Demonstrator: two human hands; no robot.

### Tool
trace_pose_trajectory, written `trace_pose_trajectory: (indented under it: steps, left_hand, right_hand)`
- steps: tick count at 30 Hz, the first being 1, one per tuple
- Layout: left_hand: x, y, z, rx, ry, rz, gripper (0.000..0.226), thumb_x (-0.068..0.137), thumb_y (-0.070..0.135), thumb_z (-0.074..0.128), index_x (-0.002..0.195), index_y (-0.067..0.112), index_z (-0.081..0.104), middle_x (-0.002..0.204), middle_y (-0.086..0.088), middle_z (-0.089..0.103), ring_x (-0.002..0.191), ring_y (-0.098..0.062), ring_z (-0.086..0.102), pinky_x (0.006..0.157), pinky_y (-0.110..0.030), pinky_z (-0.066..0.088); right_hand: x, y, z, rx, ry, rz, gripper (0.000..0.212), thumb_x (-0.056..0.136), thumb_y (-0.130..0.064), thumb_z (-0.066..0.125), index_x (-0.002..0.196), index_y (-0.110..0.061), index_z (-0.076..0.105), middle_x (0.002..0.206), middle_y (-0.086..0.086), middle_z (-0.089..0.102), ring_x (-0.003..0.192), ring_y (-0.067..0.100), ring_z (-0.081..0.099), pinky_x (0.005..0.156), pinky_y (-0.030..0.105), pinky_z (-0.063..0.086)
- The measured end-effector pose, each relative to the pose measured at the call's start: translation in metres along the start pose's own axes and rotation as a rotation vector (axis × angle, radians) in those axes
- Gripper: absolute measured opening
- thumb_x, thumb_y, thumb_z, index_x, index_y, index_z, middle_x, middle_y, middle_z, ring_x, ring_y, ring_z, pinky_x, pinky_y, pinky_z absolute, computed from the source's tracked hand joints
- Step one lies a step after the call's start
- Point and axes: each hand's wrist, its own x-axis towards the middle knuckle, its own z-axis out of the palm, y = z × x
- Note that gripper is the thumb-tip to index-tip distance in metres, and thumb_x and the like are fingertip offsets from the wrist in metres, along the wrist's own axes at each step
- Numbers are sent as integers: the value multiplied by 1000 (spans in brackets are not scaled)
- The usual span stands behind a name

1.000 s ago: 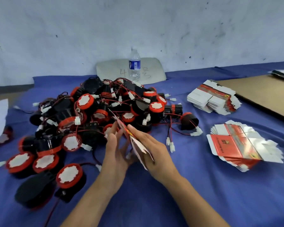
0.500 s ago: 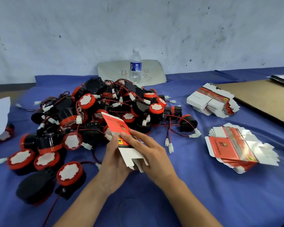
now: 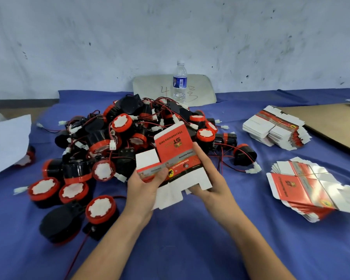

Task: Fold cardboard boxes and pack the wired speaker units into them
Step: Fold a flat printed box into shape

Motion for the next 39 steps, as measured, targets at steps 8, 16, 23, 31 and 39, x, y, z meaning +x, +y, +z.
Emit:
trace_pose_trajectory:
  steps: [8,16,23,31,39]
  left_hand:
    - [-5,16,-1,145,-8,211,41,67,35,73,106,31,60,97,22,71,93,1,67,69,-12,52]
    - [-18,14,9,165,-302,250,75,77,22,71,139,26,30,130,10,54,114,-2,59,82,-17,51]
    - [-15,11,5,166,-365,232,89,79,19,61,150,19,8,139,7,41,112,6,57,83,-13,49]
    - [-6,14,-6,-2,-375,-48,74,75,66,54,136,26,51,126,-9,62,107,-18,64,80,-28,53]
    - [6,26,-20,127,-430,-297,69,82,73,28,93,26,78,82,-8,73,62,-18,65,49,-24,39]
  right_hand:
    - [0,9,5,-185,308,-26,70,79,-17,75,135,-46,43,121,-26,59,108,3,58,89,19,47]
    - [-1,11,10,-175,129,30,95,63,-51,74,147,-35,32,139,-22,50,129,3,45,103,21,40]
    - [-2,2,11,16,153,-1,69,70,-42,69,134,-28,50,122,-4,63,116,16,58,96,32,48]
    - [-2,-1,10,-13,107,17,49,78,-47,54,126,-36,56,131,4,57,108,18,62,90,30,49]
    - [-4,2,20,-648,174,-386,75,73,-33,65,140,-37,32,159,-6,4,148,26,7,117,49,21]
